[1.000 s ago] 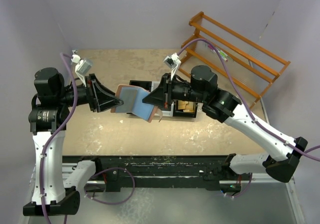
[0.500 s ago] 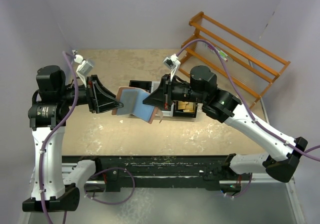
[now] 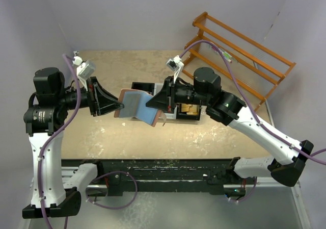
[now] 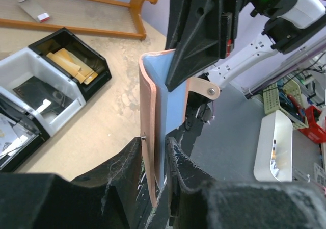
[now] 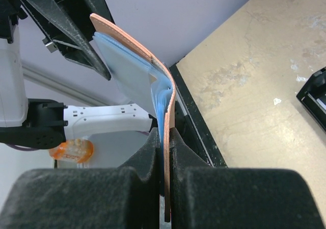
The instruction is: Take the credit cards out of the card holder
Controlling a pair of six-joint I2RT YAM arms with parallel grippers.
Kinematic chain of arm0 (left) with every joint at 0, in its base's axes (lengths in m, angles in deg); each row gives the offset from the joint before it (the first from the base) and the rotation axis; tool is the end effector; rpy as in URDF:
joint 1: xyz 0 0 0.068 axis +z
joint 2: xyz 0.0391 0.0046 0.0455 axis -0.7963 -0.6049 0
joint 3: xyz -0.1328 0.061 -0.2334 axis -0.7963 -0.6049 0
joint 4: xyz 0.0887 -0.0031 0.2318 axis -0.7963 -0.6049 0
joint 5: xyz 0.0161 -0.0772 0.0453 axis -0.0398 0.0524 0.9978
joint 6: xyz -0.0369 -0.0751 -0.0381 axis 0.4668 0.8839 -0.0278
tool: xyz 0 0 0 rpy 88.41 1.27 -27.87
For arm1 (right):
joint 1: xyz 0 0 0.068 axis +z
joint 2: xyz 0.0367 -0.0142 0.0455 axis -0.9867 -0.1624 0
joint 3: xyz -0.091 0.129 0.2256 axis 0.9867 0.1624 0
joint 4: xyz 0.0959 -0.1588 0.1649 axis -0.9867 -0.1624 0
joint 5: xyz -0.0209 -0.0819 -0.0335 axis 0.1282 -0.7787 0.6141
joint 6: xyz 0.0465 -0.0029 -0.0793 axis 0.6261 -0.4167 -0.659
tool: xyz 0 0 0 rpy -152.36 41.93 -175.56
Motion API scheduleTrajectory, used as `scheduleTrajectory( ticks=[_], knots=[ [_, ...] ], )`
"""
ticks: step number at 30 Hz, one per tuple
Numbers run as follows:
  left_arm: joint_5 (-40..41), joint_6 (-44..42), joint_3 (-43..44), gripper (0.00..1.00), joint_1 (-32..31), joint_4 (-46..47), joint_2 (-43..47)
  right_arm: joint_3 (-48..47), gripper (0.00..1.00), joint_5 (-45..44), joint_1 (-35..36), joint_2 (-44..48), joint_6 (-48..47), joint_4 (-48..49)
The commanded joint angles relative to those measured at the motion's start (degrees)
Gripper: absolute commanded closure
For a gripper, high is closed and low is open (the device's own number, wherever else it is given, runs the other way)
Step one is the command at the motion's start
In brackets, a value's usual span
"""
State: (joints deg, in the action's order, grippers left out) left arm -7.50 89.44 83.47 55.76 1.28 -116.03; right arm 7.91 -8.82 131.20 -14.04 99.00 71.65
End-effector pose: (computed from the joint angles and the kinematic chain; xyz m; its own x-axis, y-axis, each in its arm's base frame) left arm 0.1305 -0.0721 0.4513 -0.5198 -0.0487 -0.8529 0.7938 0.3414 -0.5033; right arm 0.1688 0.2590 0.4491 -0.5952 0.1267 -0.7935 -0.7615 0.2263 0.6073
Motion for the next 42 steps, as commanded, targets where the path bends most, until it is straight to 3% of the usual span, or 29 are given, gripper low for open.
scheduleTrajectory(
  ticks=[1,5,14,21,33,42],
  knots=[
    [2.66,-1.02,-1.33,0.70,0.15,2.91,1.12,-1.85,1.00,-0.54,-0.10,1.77,0.04,3.39],
    [3.81,1.22,-3.35,0.69,0.12,6.57,2.68,-2.14,1.00,-1.05,-0.09,1.36,-0.04,4.37],
    [12.34,-3.86,-3.63,0.73,0.15,3.85,3.31,-1.96,1.00,-0.68,-0.11,1.62,0.22,4.99],
    [6.40,-0.93,-5.51,0.71,0.12,6.33,3.41,-1.58,1.00,0.95,-0.09,1.50,-0.11,6.58],
    [5.54,0.55,-6.59,0.71,0.10,8.54,3.52,-0.57,1.00,5.35,-0.02,1.62,0.83,10.13],
    [-4.98,16.25,-12.09,0.70,0.14,22.63,4.50,0.23,1.00,7.02,0.17,0.45,1.70,11.98]
  ],
)
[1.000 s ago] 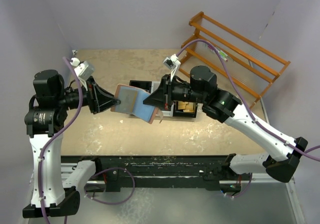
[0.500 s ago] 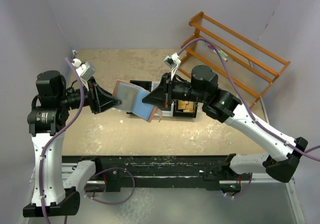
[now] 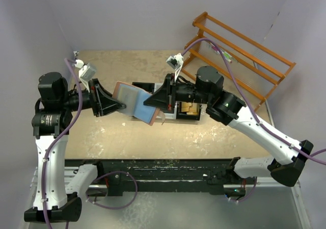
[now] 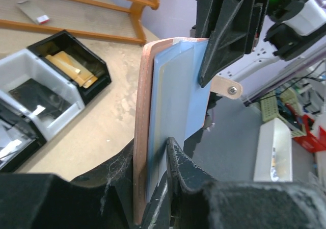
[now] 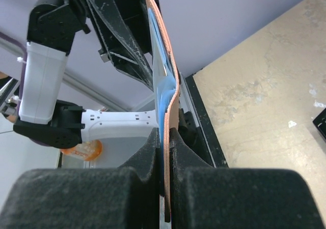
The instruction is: Take the credit cards out of the card holder
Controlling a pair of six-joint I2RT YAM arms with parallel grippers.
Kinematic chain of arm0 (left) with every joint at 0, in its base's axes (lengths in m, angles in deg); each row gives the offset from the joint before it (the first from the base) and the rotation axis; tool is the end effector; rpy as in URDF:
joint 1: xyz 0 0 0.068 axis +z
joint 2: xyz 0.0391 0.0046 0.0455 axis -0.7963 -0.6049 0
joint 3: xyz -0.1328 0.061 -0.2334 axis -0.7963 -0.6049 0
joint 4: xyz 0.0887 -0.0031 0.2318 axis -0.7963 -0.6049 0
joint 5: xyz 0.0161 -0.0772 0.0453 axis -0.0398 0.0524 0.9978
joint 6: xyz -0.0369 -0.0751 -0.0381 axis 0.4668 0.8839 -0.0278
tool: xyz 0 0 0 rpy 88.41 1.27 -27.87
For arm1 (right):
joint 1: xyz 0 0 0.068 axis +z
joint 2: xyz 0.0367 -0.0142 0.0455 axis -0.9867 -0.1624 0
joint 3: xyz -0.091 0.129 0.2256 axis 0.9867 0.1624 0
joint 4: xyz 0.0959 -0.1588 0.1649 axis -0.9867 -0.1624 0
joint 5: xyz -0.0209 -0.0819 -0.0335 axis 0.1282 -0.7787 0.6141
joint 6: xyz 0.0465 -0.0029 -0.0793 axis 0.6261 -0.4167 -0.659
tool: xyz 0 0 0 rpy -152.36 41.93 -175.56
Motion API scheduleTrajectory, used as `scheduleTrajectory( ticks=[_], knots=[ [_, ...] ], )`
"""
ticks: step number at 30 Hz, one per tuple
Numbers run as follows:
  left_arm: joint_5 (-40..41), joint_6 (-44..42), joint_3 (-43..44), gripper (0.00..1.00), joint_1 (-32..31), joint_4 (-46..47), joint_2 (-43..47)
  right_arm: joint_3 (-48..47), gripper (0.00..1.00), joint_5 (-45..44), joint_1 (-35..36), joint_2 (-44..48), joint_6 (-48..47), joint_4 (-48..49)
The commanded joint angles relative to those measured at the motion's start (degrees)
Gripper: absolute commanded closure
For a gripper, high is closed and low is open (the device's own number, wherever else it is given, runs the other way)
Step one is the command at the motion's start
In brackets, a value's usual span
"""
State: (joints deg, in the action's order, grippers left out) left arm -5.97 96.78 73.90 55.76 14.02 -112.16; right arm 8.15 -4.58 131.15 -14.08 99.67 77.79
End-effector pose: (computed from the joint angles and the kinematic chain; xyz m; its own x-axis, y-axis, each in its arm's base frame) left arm 0.1385 -0.0710 0.4329 -0.5148 -0.0916 -0.8524 0.7808 0.3604 -0.5103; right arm 0.1634 0.2606 0.4632 -0.5618 0.1495 -0.8137 -0.8064 0.1207 0.5789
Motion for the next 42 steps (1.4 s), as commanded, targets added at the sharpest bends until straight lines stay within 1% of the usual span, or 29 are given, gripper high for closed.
scheduleTrajectory(
  ticks=[1,3,7,8,9,10,11,12,14,15,17,18,20,22,24,27,29,32,33,34,35,36,37,38,40,42],
  knots=[
    [-6.69,9.24,-2.66,0.70,0.10,10.28,0.65,0.02,1.00,2.95,0.28,0.47,0.97,6.06],
    [-6.57,8.89,-2.58,0.74,0.11,10.15,0.65,0.25,1.00,3.17,0.30,0.66,1.03,6.58],
    [-6.61,8.92,-2.15,0.88,0.12,10.13,0.52,0.42,1.00,3.82,0.25,0.71,0.87,6.99],
    [-6.62,8.95,-2.07,0.92,0.12,10.16,0.51,0.42,0.98,4.01,0.24,0.61,0.94,7.02],
    [-6.63,8.94,-1.95,0.96,0.10,10.11,0.48,0.31,0.92,4.04,0.29,0.52,0.95,6.98],
    [-6.77,9.09,-1.76,1.00,0.09,10.23,0.48,0.32,0.84,4.05,0.30,0.43,0.91,6.79],
    [-7.03,9.10,-1.57,1.00,0.11,10.20,0.40,0.38,0.66,4.26,0.30,0.50,0.87,6.27],
    [-7.44,9.18,-1.48,1.00,0.10,10.17,0.38,0.47,0.53,5.09,0.30,0.63,0.96,5.24],
    [-8.42,9.32,-1.06,1.00,0.11,10.15,0.27,-0.17,0.34,4.95,0.06,0.57,0.36,4.80],
    [-8.75,9.41,-1.00,1.00,0.14,10.17,0.26,-1.31,0.27,4.50,0.00,0.31,-0.90,3.49],
    [-9.06,9.31,-0.90,1.00,0.09,9.83,0.33,-4.29,0.18,4.82,-0.13,-1.23,-3.23,0.19],
    [-9.23,9.28,-0.88,1.00,0.14,9.65,0.33,-5.75,0.15,5.28,-0.14,-2.16,-4.04,-0.55],
    [-9.56,9.26,-0.82,1.00,0.15,9.52,0.44,-8.54,0.13,5.89,-0.14,-4.40,-4.45,-1.64],
    [-10.30,9.41,-0.78,1.00,0.15,9.40,0.37,-11.16,0.13,5.97,-0.14,-6.91,-4.73,-2.87],
    [-11.01,9.53,-0.53,1.00,0.10,9.18,0.38,-12.53,0.16,5.55,-0.14,-8.51,-4.29,-2.52],
    [-11.49,9.54,-0.54,1.00,0.10,9.10,0.53,-14.35,0.24,2.75,-0.07,-10.04,-4.16,-1.52],
    [-11.76,9.50,-0.62,1.00,0.11,8.92,0.52,-14.86,0.34,1.16,-0.06,-10.73,-3.68,-1.93],
    [-12.19,9.50,-0.44,1.00,0.11,8.91,0.46,-15.04,0.57,-3.21,-0.05,-11.05,-3.04,-3.07],
    [-12.24,9.56,-0.42,1.00,0.13,8.90,0.48,-15.04,0.63,-4.72,-0.05,-11.09,-2.99,-3.51],
    [-12.33,9.62,-0.33,1.00,0.12,9.00,0.54,-15.04,0.66,-5.67,-0.05,-11.17,-3.08,-3.79],
    [-12.42,9.65,-0.29,1.00,0.15,9.05,0.52,-15.12,0.66,-6.35,0.01,-11.24,-3.15,-4.12],
    [-12.49,9.65,-0.26,1.00,0.11,9.06,0.51,-15.05,0.64,-7.06,0.01,-11.20,-3.45,-4.47],
    [-12.63,9.69,-0.15,1.00,0.09,9.13,0.45,-14.90,0.58,-7.55,0.02,-11.12,-3.64,-4.97],
    [-12.69,9.78,-0.03,1.00,0.11,9.06,0.38,-14.64,0.56,-8.04,0.04,-10.91,-3.90,-5.23],
    [-12.84,10.03,0.14,1.00,0.14,9.06,0.34,-13.57,0.57,-7.96,0.04,-10.20,-3.96,-4.55],
    [-12.78,10.17,0.17,1.00,0.13,9.20,0.29,-12.12,0.63,-7.15,-0.01,-8.86,-3.76,-2.64]
  ],
)
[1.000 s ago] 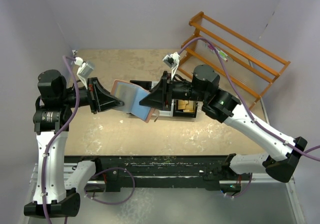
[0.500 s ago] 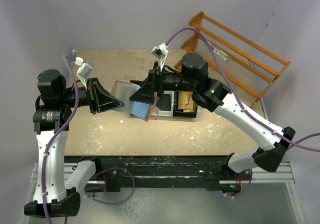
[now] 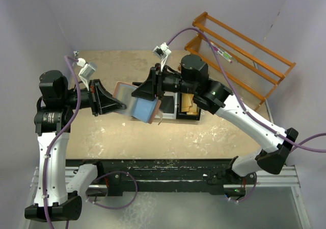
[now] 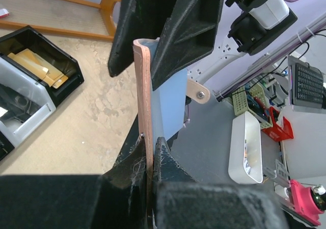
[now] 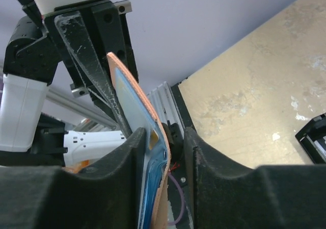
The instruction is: Take the credit cards out of the card holder
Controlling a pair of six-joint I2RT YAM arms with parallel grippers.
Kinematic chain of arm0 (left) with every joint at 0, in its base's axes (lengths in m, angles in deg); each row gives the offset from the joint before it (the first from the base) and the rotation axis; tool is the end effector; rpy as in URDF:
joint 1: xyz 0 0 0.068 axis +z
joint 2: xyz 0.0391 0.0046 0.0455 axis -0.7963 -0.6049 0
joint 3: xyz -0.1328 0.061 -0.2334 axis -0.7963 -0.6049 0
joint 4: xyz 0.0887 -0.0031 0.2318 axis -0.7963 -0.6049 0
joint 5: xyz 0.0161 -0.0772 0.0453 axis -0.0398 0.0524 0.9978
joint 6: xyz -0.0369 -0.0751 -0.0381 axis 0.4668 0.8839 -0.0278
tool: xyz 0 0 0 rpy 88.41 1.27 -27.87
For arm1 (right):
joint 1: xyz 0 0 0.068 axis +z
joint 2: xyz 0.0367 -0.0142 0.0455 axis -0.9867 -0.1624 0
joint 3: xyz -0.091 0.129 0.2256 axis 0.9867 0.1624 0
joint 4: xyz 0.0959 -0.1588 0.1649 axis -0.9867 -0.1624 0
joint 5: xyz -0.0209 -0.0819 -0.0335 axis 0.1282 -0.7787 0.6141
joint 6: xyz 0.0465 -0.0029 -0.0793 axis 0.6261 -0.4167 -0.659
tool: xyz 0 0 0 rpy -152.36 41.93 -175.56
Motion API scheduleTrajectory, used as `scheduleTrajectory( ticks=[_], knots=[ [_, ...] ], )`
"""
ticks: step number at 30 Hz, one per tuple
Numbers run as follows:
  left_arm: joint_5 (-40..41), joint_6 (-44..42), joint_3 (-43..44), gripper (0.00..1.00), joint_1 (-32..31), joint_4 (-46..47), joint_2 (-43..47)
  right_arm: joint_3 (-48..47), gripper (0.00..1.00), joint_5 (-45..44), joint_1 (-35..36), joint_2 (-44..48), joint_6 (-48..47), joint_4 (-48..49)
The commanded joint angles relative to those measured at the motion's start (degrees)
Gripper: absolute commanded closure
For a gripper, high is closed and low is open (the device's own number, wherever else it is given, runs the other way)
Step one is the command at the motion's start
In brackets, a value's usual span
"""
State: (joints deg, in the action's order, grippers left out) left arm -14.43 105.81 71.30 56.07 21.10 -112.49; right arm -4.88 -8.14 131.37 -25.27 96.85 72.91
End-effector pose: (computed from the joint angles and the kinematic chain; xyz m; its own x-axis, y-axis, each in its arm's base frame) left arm 0.1386 -0.0734 0.4343 -0.5889 -0.0981 -0.8022 0.7742 0.2164 -0.5948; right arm 0.1978 0.2974 0.4738 -0.5426 0.1413 -0.8280 -0.8042 0.1974 0.5606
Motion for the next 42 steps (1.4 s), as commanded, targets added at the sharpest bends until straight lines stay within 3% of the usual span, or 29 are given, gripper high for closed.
scheduleTrajectory(
  ticks=[1,3,6,9,13,16,19,25,33,39,42],
  knots=[
    [-4.24,1.42,2.85,1.00,-0.21,2.21,0.58,1.81,0.69,-2.75,-0.19,3.08,-0.69,3.56],
    [-4.23,2.00,2.98,1.00,-0.21,2.53,0.40,3.59,0.83,-0.59,-0.18,4.44,0.24,6.49],
    [-4.23,3.11,3.36,0.99,-0.17,3.07,0.39,5.62,0.95,1.59,-0.19,6.13,0.52,8.98],
    [-4.73,5.25,3.38,0.92,-0.20,4.46,0.41,7.49,0.98,3.23,-0.18,7.83,0.80,10.83],
    [-6.47,8.92,3.46,0.62,-0.21,6.59,0.30,9.05,1.00,4.74,-0.18,9.17,1.20,10.44],
    [-7.54,10.61,3.76,0.57,-0.20,7.54,0.23,9.49,1.00,4.89,-0.18,9.79,0.96,10.23],
    [-7.57,10.48,4.17,0.58,-0.19,7.38,-0.06,9.65,1.00,5.11,-0.23,10.18,0.91,10.21],
    [-7.63,7.10,4.41,0.78,-0.21,4.24,-1.30,9.76,1.00,5.89,-0.19,10.80,0.90,10.40],
    [-9.79,7.70,6.89,0.85,-0.15,3.71,-1.98,11.66,1.00,7.10,-0.25,12.81,0.43,10.84],
    [-2.96,5.38,6.20,1.00,-0.18,2.95,-1.02,11.66,0.99,9.32,-0.27,12.94,2.02,13.25],
    [1.77,1.36,6.46,1.00,-0.19,-0.42,-0.78,11.45,0.99,9.51,-0.20,12.80,2.93,14.33]
  ],
)
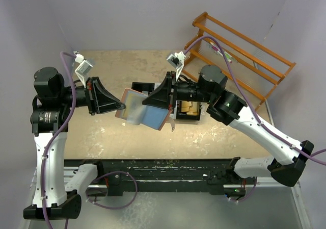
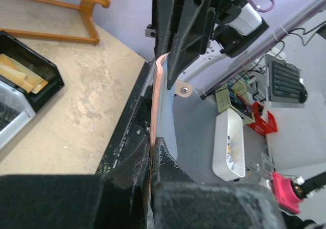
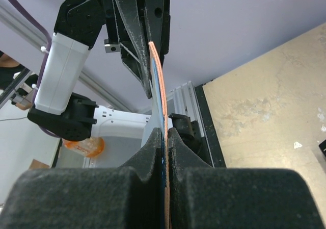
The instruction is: Take the credit cards out of the card holder
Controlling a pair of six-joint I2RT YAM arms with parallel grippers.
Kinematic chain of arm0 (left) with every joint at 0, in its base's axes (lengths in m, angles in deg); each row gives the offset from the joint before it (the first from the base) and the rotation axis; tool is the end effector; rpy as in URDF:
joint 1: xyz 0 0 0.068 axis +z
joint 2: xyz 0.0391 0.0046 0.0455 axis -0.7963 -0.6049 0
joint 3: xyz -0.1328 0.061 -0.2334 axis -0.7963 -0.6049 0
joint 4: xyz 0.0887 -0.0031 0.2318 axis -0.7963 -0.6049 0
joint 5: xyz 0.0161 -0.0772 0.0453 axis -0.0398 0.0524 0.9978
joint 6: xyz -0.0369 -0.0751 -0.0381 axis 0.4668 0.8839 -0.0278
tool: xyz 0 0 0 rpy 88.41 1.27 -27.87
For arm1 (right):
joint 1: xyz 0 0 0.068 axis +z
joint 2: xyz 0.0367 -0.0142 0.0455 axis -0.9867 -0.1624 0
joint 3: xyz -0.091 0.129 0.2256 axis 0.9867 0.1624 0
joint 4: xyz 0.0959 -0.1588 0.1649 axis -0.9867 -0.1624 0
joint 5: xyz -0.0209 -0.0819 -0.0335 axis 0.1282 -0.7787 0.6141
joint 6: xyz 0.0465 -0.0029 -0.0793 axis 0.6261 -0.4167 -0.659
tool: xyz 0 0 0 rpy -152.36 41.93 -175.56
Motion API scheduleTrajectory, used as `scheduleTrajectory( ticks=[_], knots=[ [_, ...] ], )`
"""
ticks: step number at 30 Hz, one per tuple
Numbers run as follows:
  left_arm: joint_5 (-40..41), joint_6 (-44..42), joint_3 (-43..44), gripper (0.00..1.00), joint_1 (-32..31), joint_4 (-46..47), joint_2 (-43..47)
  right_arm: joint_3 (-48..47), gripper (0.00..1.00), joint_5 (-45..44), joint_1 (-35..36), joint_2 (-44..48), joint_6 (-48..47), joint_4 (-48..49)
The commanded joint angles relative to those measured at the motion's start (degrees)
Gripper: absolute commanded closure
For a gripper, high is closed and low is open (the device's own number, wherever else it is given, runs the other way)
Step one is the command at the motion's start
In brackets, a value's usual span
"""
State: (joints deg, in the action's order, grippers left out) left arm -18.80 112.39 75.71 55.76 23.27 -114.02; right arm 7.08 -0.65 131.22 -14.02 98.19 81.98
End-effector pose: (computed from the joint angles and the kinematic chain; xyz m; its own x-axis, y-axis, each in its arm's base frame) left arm 0.1325 -0.0753 0.4572 -0.6145 -0.0811 -0.7848 0.7731 0.1363 -0.6194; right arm 0.1553 0.2590 0.4805 -0.4973 0.1666 -0.8514 -0.8605 0.0303 0.5085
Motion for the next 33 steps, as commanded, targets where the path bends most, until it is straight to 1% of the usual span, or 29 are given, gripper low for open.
scheduleTrajectory(
  ticks=[1,3,6,9,10,14,18,21,26,28,31,33],
  knots=[
    [6.90,-6.05,2.14,1.00,0.10,-3.68,0.60,-0.62,0.99,1.43,-0.07,1.46,1.81,5.39],
    [6.81,-6.37,2.22,0.94,0.12,-4.46,0.25,-1.00,0.99,1.05,-0.10,1.26,1.79,5.52],
    [5.58,-6.33,2.19,0.83,0.10,-4.66,0.16,-1.18,0.99,0.56,-0.08,0.85,1.50,5.48],
    [4.09,-5.27,1.61,0.70,0.09,-3.90,0.43,-1.22,0.99,0.28,-0.05,0.54,1.48,4.89],
    [3.38,-4.40,1.22,0.68,0.14,-3.30,0.52,-1.22,0.99,0.23,-0.04,0.46,1.54,4.71],
    [1.27,-3.32,0.44,0.68,0.12,-2.55,0.40,-1.18,0.99,-0.03,-0.12,0.38,1.27,4.68],
    [0.93,-2.49,-0.31,0.70,0.15,-1.80,0.52,-2.02,0.99,-0.91,-0.04,-0.43,0.77,4.22],
    [0.63,-0.32,-1.97,0.74,0.13,0.62,1.06,-2.71,1.00,-1.49,-0.03,-1.32,0.77,3.71],
    [-1.10,-0.49,-2.80,0.78,0.14,0.76,1.72,-3.61,1.00,-3.84,-0.03,-2.16,0.76,1.18],
    [-1.35,-0.81,-2.72,0.83,0.15,0.74,1.70,-3.34,1.00,-3.84,-0.04,-2.04,0.62,1.28],
    [-1.79,-1.77,-2.50,0.94,0.11,-0.08,1.18,-2.97,1.00,-3.45,-0.08,-1.55,0.61,1.81],
    [-2.15,-1.81,-2.36,0.98,0.15,-0.18,0.85,-2.36,0.99,-1.70,-0.06,-1.09,1.18,2.34]
  ],
)
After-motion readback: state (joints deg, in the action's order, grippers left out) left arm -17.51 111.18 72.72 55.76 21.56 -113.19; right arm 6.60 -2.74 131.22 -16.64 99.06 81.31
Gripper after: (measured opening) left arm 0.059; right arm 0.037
